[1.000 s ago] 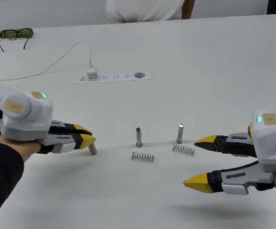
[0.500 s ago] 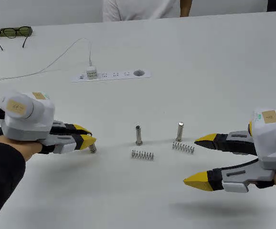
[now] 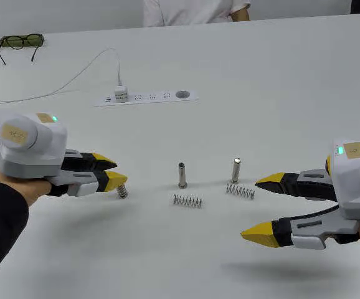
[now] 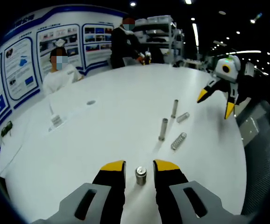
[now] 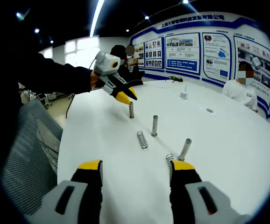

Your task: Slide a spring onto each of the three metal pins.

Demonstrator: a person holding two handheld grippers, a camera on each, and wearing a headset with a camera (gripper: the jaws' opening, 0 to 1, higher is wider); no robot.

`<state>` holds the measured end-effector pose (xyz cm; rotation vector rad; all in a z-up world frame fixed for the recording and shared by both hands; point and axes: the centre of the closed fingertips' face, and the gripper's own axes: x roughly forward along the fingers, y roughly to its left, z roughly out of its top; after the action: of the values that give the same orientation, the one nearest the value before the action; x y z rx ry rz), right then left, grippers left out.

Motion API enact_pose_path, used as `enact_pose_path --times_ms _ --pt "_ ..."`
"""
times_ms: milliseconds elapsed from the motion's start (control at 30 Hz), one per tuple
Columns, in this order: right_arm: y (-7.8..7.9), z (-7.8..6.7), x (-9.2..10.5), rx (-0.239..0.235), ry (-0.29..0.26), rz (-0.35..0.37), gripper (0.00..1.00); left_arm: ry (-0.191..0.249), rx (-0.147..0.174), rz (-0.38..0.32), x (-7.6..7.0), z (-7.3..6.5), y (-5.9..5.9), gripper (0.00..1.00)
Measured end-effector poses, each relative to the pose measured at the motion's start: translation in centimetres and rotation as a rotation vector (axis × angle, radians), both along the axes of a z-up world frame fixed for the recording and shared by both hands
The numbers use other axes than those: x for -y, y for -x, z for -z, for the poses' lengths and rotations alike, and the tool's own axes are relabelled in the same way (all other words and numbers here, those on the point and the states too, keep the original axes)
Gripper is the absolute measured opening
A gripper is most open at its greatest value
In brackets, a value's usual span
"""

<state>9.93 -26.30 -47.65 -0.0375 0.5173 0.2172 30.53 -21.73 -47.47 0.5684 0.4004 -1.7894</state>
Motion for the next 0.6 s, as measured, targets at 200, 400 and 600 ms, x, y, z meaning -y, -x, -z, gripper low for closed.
enact_pose_path --times_ms 200,400,600 --pt "0.0 -0.1 0.0 0.001 0.001 -0.001 0.59 0.036 0.014 0.028 0.5 -1.7 0.9 0.24" --pt "0.0 -0.1 0.0 0.002 0.002 -0.001 0.59 0.065 0.052 0.093 1.0 -3.3 2.9 0.24" --pt "-0.1 -0.1 0.0 0.004 0.003 -0.001 0.59 0.064 0.086 0.167 1.3 -3.8 5.1 0.22"
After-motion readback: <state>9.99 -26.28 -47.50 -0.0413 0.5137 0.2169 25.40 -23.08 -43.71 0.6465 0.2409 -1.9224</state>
